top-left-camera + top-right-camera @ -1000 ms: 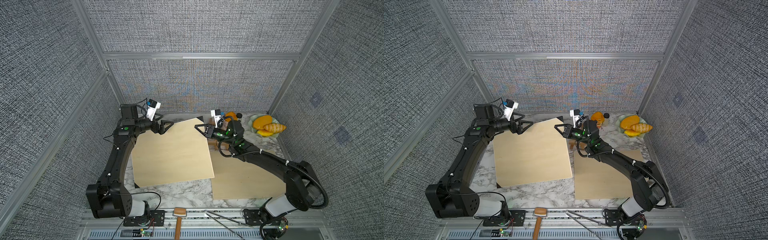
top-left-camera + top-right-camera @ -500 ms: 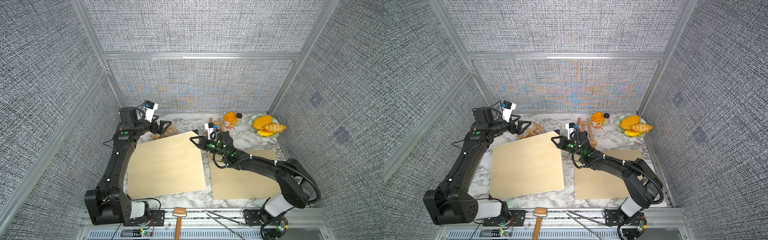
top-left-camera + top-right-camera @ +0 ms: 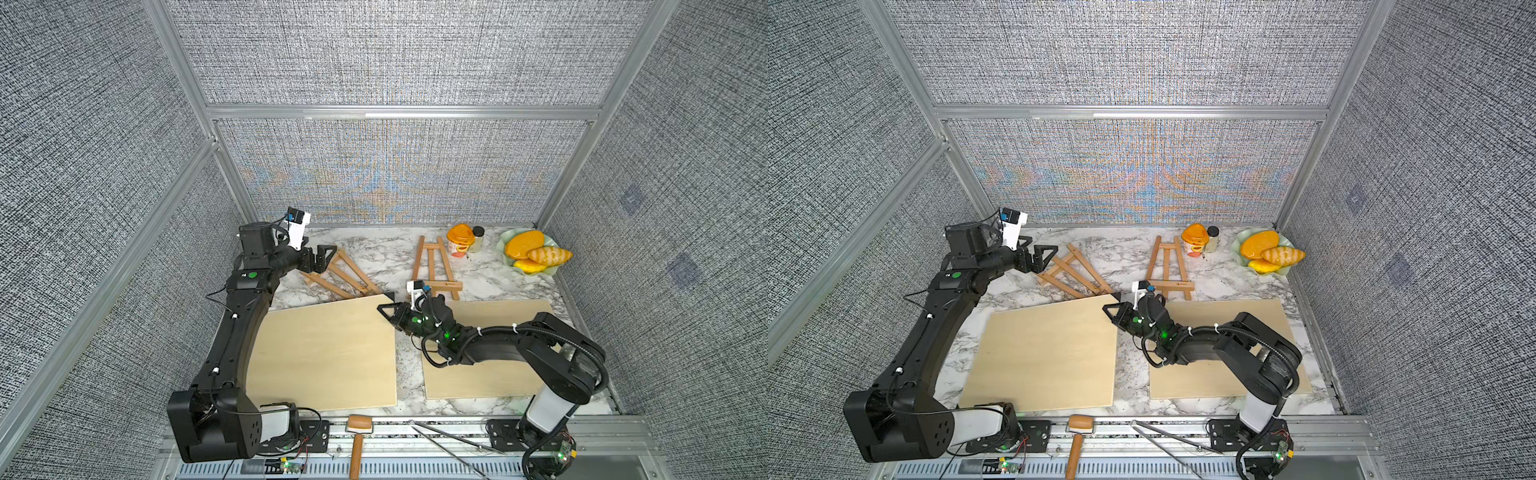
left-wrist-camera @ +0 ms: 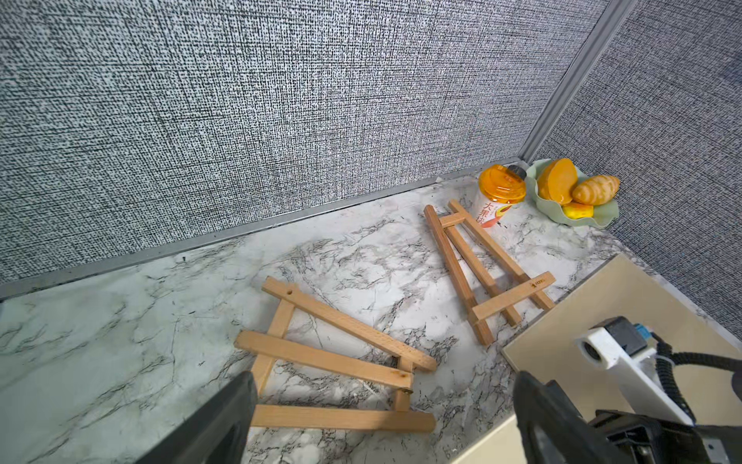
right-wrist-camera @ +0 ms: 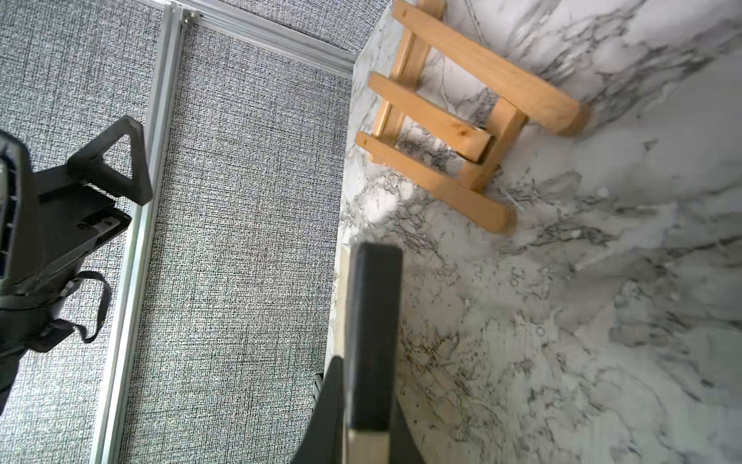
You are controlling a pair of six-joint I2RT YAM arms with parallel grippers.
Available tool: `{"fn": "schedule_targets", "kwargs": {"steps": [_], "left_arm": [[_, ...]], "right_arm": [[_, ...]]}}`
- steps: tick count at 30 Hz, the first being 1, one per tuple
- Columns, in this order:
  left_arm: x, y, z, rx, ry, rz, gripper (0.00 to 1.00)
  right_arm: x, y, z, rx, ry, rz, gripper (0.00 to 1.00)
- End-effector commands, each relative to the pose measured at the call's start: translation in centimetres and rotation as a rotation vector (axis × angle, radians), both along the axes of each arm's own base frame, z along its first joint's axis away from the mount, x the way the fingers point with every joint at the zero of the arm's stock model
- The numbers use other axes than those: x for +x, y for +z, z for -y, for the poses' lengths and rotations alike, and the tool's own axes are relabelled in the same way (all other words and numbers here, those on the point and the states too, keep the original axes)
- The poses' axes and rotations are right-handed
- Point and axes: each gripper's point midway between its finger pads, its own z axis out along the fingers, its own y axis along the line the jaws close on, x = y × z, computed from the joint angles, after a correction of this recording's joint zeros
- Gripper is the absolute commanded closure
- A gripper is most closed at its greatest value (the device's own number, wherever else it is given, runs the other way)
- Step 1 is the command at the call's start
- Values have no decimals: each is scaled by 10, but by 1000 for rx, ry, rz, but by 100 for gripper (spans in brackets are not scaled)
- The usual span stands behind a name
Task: Disassemble the easel
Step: Pick up the easel at the center of the board.
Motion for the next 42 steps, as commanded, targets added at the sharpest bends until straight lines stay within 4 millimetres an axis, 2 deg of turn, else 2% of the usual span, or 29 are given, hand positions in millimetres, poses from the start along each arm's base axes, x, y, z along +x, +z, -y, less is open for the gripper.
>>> {"fn": "schedule_targets", "kwargs": {"steps": [1, 8, 11, 14, 16, 20, 25, 31, 36, 42], "left_arm": [[5, -1, -6, 11, 33, 9, 1], [18, -37, -21, 23, 147, -106, 1], [25, -63, -33, 3, 250, -190, 5], [29, -94, -34, -73, 310, -305, 14], [31, -120, -35, -135, 366, -411, 25], [31, -166, -30, -220, 425, -600, 39], [25, -215, -26, -274, 478, -776, 40], [25, -236, -25, -323, 504, -800, 31], [31, -253, -18, -408, 514, -840, 37], [48, -253, -15, -529, 542, -805, 40]], "right_arm": [[1, -29, 9, -87, -42, -2, 100], [-10, -70, 16, -98, -66, -71, 100], [-12, -81, 17, -98, -74, -91, 100], [-14, -87, 17, -103, -76, -99, 100], [-16, -90, 17, -107, -77, -103, 100], [-18, -98, 19, -124, -82, -111, 100], [-20, -112, 27, -140, -105, -133, 100], [-20, -120, 24, -130, -104, -150, 100], [-19, -124, 25, -131, -110, -154, 100], [-17, -126, 28, -137, -118, -155, 100]]}}
